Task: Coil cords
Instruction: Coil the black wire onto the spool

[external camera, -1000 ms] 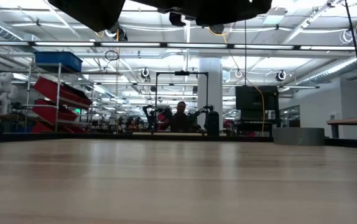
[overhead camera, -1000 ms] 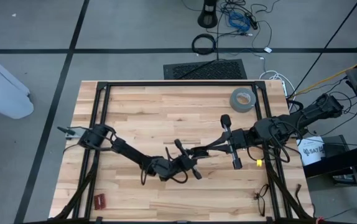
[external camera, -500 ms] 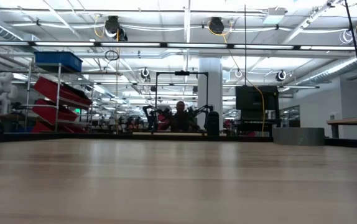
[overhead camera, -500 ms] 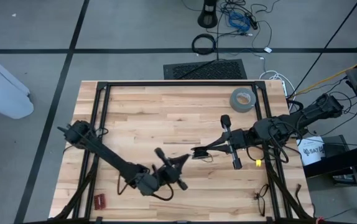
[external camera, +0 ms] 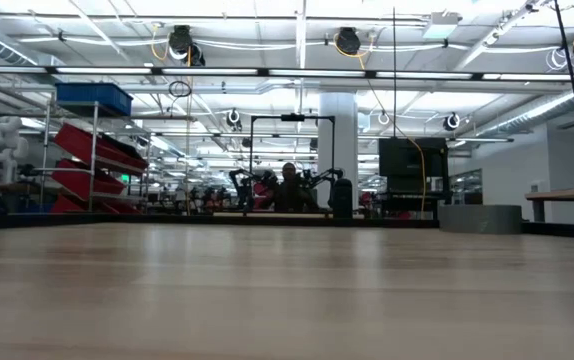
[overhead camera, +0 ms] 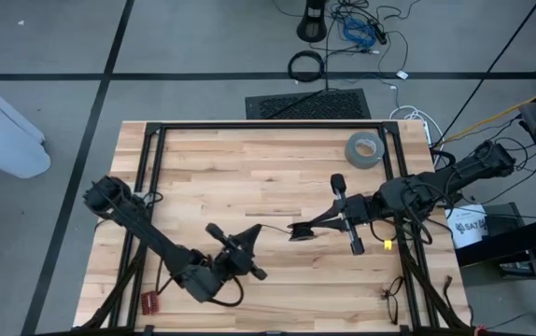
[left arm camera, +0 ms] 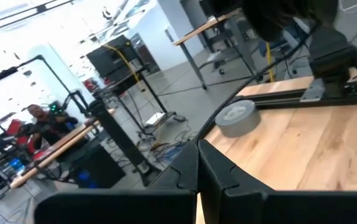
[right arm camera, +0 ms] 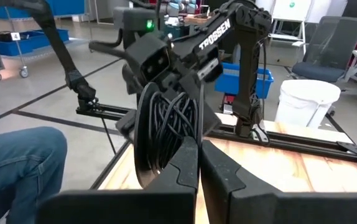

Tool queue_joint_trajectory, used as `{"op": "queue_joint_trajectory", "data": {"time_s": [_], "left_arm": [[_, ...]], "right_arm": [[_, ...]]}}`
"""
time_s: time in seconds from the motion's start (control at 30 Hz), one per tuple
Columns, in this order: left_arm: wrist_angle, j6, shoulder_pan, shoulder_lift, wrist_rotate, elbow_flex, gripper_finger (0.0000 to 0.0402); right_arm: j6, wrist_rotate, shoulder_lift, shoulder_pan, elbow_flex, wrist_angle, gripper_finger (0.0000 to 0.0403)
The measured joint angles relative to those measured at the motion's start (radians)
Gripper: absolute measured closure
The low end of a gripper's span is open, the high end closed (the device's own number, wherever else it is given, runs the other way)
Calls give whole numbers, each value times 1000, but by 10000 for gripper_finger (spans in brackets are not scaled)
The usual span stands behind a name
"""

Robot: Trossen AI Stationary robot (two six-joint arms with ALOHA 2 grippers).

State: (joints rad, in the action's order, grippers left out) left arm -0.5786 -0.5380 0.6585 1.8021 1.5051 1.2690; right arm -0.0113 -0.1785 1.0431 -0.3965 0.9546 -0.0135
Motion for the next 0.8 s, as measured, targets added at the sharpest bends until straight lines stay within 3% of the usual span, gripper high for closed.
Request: {"op": "queue_joint_trajectory", "data": {"time_s": [0.53,0.8], "left_arm": [[-12,-47,18,-81,44,0,402],[-43,-44,19,-100,8,0,402]], "right_arm": [[26,-6,2,4,0,-53,403],[21,-110,34,19,0,-70,403]]}}
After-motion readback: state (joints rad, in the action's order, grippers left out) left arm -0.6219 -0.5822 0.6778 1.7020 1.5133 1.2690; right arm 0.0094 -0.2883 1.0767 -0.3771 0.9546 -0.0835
